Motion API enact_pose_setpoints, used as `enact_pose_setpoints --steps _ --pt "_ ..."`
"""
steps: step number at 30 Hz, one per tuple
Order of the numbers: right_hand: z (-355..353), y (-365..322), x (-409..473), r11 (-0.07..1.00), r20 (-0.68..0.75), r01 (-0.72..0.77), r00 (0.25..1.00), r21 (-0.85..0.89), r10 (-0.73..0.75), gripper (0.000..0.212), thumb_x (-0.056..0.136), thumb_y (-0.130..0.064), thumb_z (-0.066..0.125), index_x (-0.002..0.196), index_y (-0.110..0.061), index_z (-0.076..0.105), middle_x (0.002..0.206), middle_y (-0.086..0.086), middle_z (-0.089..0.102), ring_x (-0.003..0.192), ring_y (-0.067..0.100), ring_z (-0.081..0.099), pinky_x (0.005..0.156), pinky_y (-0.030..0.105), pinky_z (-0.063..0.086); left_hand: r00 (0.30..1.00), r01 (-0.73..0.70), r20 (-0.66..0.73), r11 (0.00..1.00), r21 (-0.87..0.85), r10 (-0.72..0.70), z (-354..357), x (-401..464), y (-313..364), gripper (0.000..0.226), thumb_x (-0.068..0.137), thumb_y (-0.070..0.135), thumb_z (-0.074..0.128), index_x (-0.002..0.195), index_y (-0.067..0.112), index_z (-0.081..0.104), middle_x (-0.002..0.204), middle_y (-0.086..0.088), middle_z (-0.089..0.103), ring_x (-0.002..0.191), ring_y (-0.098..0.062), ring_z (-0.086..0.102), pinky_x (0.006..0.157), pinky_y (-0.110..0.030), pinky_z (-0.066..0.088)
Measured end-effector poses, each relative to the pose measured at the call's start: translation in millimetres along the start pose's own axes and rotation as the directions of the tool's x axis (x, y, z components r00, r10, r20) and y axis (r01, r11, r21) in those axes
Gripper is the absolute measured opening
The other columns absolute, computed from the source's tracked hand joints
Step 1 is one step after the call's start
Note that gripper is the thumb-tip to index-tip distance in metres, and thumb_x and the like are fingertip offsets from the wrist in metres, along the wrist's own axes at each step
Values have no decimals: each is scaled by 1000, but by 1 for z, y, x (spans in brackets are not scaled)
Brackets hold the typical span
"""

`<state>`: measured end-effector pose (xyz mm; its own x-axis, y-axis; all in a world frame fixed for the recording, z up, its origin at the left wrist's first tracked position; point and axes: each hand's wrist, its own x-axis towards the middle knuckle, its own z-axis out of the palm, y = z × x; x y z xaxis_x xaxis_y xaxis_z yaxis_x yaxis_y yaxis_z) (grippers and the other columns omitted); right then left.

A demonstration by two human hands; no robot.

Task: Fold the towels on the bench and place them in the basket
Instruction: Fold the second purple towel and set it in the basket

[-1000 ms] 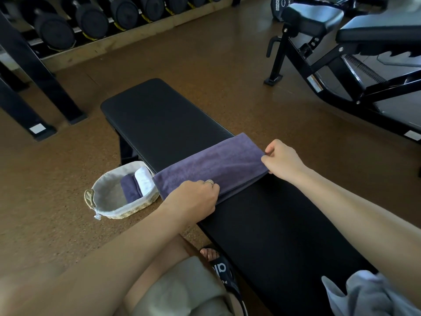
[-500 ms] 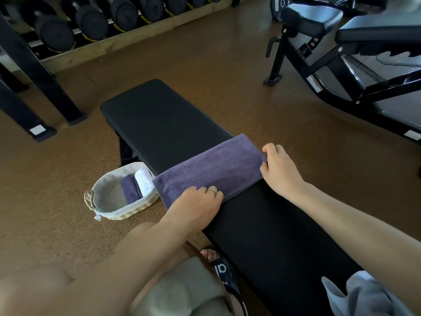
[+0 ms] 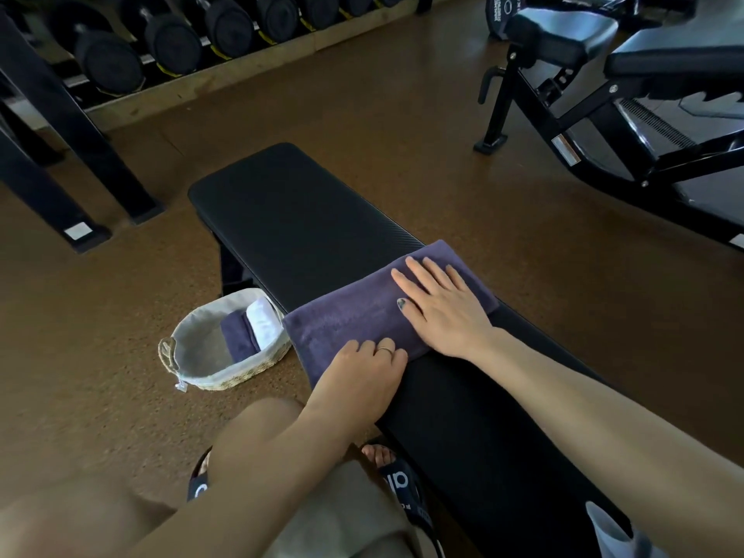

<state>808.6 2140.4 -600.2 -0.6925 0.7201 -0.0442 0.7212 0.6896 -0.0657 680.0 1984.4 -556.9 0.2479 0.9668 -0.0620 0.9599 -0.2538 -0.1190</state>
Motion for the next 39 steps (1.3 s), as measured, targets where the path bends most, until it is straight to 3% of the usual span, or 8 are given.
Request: enact_pose_setpoints --steps 9,13,17,21,28,33,36,39 --pt "-10 26 29 981 87 -185 980 62 179 58 107 -54 12 162 -38 5 172 4 5 157 30 8 126 52 12 1000 4 2 1000 -30 -4 2 -4 0 21 105 24 43 124 16 50 121 -7 59 99 -22 61 84 -33 44" --pt "-13 29 38 961 157 -274 951 38 265 61 105 -58 15 161 -39 2 171 10 10 155 36 19 123 54 21 993 114 32 962 -247 -109 -7 -2 -16 33 107 45 35 119 19 51 119 -4 60 99 -24 64 80 -35 48" --pt "-34 4 22 984 -154 -169 975 -48 160 56 104 -43 43 154 -22 32 152 19 42 138 38 44 112 51 37 873 436 -26 804 -404 -486 -1 -1 -75 34 100 41 50 124 17 49 122 -8 52 110 -33 58 89 -45 48" --pt "-34 -70 -23 983 -285 147 952 110 -110 38 93 -44 47 116 -17 62 109 6 58 97 28 58 81 43 47 724 643 202 540 -542 -660 11 1 -123 30 100 38 52 119 14 49 120 -14 56 115 -37 54 97 -47 44" --pt "0 -87 -52 973 -30 222 975 62 -221 74 101 -66 29 161 -23 23 167 10 26 154 27 24 126 45 19 753 645 344 525 -556 -561 18 -6 -136 14 98 24 57 100 16 45 93 -6 63 90 -28 61 82 -45 49" --pt "-14 -94 -67 963 -34 266 964 49 -265 84 91 -64 48 159 -18 28 165 13 28 153 31 23 125 53 18 728 613 442 208 -763 -524 13 -13 -140 19 93 9 63 108 6 50 91 -11 61 77 -20 61 53 -24 51" --pt "-10 -117 -80 905 11 422 907 -52 -422 101 74 -45 78 157 -16 27 160 16 32 148 35 28 122 56 24 719 571 498 4 -821 -485 9 -12 -134 22 92 -2 58 112 1 48 90 -16 58 79 -19 61 62 -29 60" --pt "-2 -130 -84 940 -5 322 946 -115 -325 108 60 -26 92 150 -13 34 147 16 44 134 35 43 114 52 37 734 547 508 -51 -836 -452 0 -13 -129 26 92 -6 55 115 3 47 88 -19 57 73 -18 60 54 -23 54"
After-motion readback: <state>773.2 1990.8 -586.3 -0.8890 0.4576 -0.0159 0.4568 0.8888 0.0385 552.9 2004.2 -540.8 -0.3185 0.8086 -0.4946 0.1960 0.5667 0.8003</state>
